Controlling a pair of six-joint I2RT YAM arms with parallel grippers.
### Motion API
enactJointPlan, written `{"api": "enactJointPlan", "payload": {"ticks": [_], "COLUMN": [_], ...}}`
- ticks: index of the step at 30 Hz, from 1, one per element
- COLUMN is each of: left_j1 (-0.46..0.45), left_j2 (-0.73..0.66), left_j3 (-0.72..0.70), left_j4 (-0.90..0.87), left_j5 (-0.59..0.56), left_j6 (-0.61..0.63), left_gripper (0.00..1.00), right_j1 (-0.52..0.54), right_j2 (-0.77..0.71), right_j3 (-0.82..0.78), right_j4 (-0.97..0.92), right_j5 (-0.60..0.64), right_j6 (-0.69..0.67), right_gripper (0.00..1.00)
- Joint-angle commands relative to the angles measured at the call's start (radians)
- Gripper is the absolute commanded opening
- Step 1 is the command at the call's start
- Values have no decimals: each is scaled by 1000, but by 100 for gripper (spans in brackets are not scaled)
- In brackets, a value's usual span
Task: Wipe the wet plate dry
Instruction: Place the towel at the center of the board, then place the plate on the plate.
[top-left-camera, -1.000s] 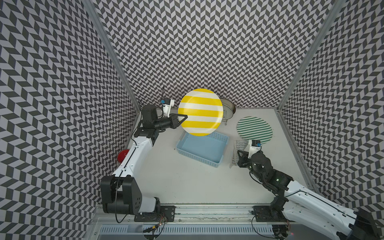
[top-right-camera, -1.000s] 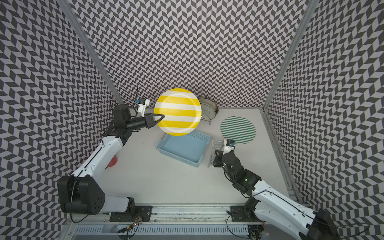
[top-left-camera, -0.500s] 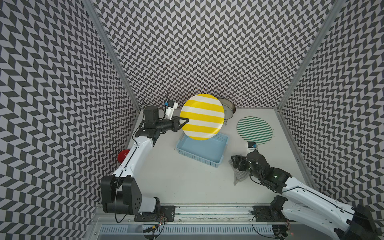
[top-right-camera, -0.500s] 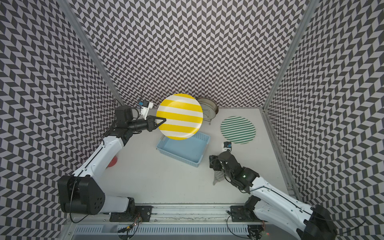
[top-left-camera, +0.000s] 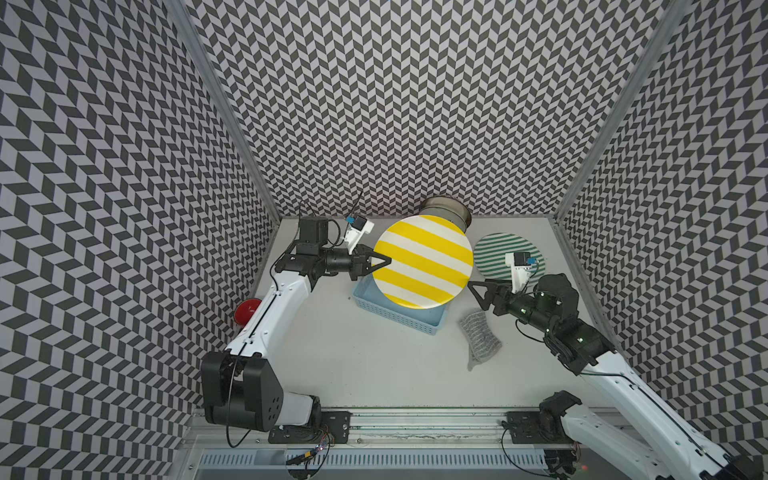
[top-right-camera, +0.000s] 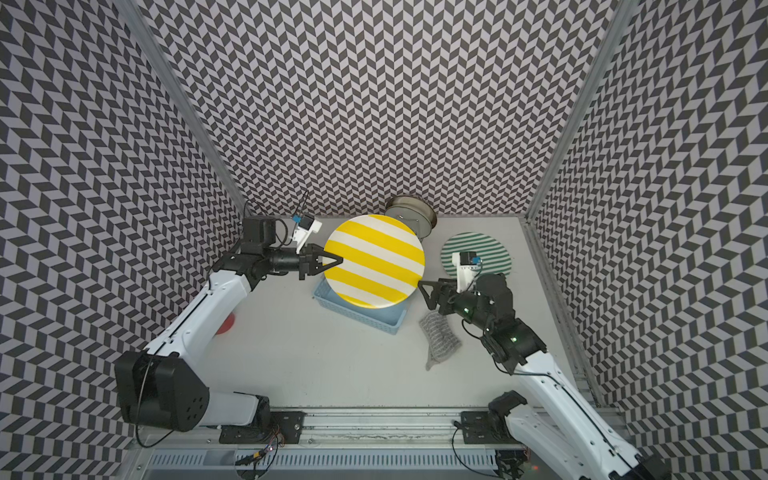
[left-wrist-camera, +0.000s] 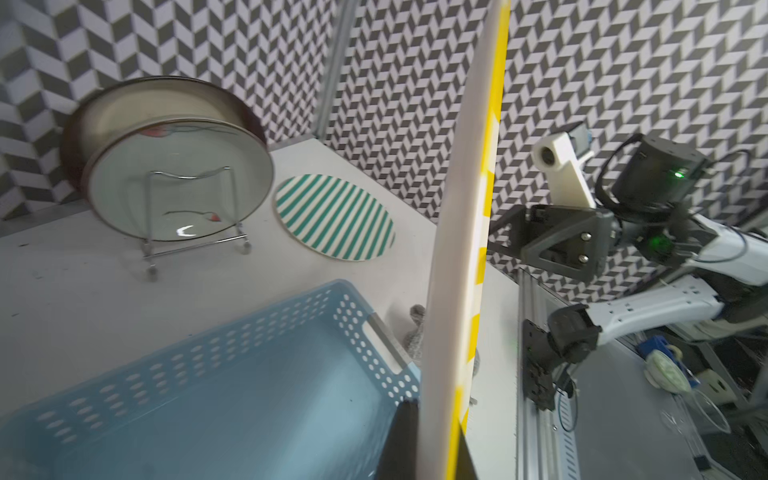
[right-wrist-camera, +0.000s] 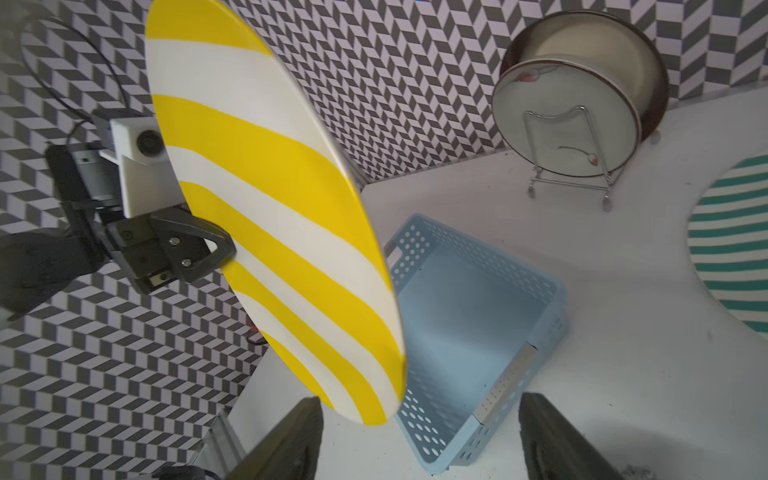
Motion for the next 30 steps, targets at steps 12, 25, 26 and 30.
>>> {"api": "enactJointPlan", "payload": {"ticks": [12,25,26,30], "left_j1": [-38,7,21,64], "left_j2": [-12,-51,-55,-72], "left_j3": [73,94,94,79], "left_j4": [-219,16,44,126], "left_j5": [200,-262,-307,-557], "left_j6": [209,-35,-71,-161], "left_gripper": [0,100,100,100], "right_j1": [-47,-310,-355,-481], "right_j2": [5,13,15,44], "right_j3": [-16,-5,-10,-21], "right_j4": [349,421,431,403], "right_j5": [-315,-166,-162,-99], "right_j6": [58,277,308,407], "right_gripper": [24,0,0,0]}}
